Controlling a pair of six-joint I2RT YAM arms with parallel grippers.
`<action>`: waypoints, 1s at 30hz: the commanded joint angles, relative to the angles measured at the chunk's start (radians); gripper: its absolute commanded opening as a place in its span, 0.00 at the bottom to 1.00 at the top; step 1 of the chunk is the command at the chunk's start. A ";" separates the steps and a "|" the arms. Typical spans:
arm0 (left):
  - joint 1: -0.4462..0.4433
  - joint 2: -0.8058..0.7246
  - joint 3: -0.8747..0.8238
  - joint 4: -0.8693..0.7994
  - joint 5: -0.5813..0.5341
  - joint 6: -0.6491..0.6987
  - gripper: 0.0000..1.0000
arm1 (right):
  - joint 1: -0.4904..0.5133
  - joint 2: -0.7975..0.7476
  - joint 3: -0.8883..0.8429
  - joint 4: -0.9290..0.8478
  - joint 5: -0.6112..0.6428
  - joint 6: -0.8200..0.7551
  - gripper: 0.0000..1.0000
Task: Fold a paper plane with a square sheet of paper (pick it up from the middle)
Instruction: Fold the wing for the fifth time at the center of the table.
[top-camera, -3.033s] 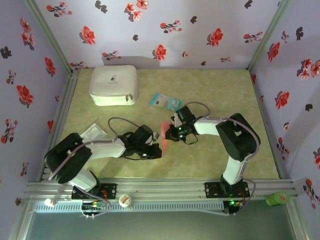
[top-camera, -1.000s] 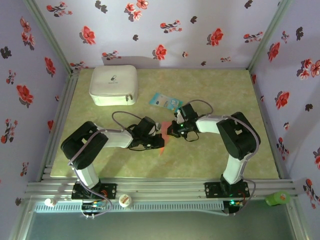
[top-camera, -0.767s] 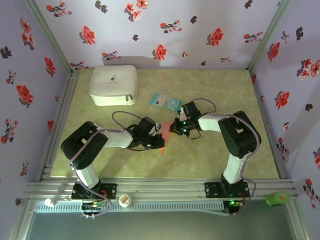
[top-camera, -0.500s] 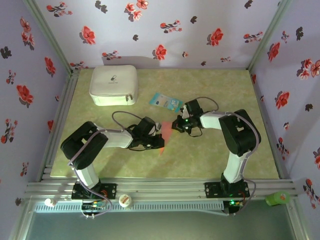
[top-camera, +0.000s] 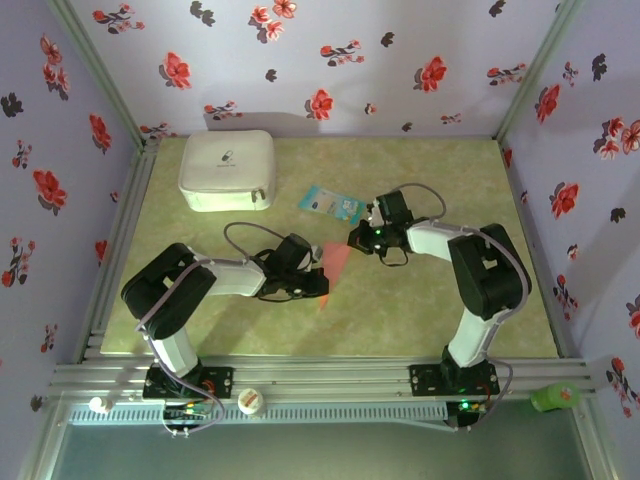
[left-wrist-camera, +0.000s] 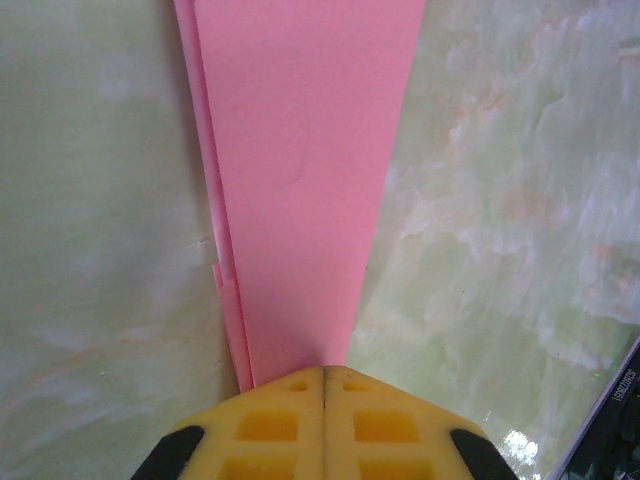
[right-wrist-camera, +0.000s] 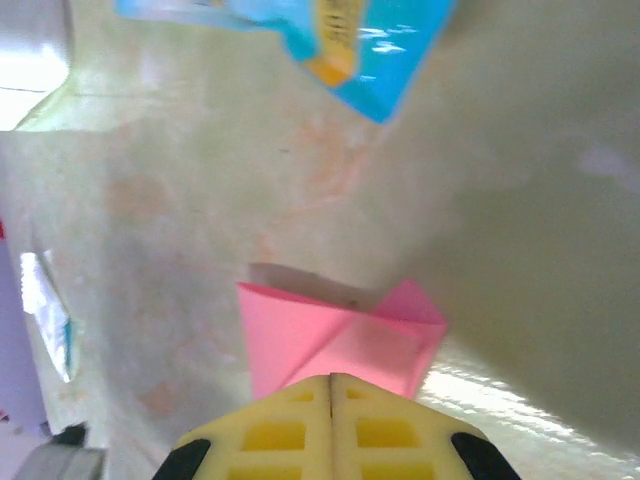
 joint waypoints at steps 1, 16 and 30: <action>-0.011 0.026 -0.053 -0.144 -0.047 0.008 0.00 | 0.046 -0.011 0.010 0.008 -0.031 -0.039 0.05; -0.016 0.026 -0.045 -0.153 -0.048 0.007 0.00 | 0.003 0.146 0.108 -0.076 0.089 -0.108 0.04; -0.022 0.037 -0.032 -0.154 -0.045 0.004 0.00 | -0.110 0.159 0.084 0.029 0.040 -0.063 0.06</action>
